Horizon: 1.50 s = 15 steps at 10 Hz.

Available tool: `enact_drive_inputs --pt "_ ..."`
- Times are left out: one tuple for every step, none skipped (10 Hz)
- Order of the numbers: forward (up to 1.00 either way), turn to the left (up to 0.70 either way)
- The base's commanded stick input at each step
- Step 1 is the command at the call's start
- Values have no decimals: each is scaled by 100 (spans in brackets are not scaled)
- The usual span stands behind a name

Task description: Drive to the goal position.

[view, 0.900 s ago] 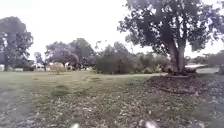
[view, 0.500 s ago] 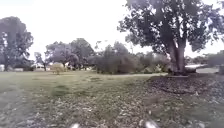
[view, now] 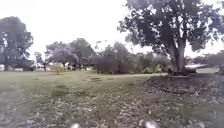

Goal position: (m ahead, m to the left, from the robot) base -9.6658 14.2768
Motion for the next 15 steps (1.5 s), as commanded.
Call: enact_drive_inputs --pt "0 70" --pt "0 70" --pt "0 70" --pt "0 70" --pt "0 70" --pt "0 70" --pt "0 70" --pt "0 70" --pt "0 70" --pt "0 70" --pt "0 70" --pt "0 70" --pt "0 70" --pt "0 70" --pt "0 70"
